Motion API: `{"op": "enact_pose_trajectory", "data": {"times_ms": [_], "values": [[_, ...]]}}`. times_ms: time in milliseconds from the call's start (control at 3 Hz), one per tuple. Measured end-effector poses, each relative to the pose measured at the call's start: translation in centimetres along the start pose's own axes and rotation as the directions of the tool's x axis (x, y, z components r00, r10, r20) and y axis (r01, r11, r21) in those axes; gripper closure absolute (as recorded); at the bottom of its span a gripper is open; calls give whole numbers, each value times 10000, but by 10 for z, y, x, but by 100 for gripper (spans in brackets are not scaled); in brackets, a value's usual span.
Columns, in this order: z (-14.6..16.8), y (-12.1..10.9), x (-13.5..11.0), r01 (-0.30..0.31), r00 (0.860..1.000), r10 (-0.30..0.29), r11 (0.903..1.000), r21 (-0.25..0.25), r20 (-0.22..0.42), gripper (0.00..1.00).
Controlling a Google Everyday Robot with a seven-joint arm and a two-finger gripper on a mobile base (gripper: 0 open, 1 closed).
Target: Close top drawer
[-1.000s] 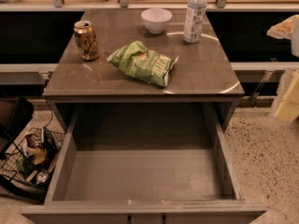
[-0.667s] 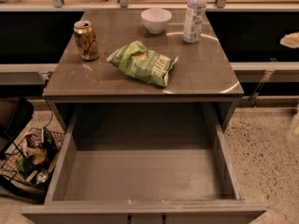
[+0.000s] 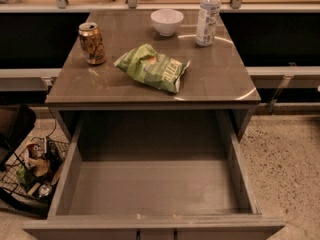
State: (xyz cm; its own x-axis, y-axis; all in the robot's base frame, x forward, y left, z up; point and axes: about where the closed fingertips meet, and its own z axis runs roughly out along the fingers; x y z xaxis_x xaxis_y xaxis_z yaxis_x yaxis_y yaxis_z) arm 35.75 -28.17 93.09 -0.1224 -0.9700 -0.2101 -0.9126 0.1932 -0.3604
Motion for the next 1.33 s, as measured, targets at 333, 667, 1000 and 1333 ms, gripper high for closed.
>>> {"op": "enact_pose_trajectory", "data": {"times_ms": [333,667,1000,1333], "values": [[31,50,26,-172,9995,161,9992,-373,-286,18],[55,108,43,-494,9968,441,9956,-803,-668,41],[78,162,51,-602,9946,474,9882,-1412,-921,65],[98,200,44,-378,9957,198,9785,-2027,-905,88]]}}
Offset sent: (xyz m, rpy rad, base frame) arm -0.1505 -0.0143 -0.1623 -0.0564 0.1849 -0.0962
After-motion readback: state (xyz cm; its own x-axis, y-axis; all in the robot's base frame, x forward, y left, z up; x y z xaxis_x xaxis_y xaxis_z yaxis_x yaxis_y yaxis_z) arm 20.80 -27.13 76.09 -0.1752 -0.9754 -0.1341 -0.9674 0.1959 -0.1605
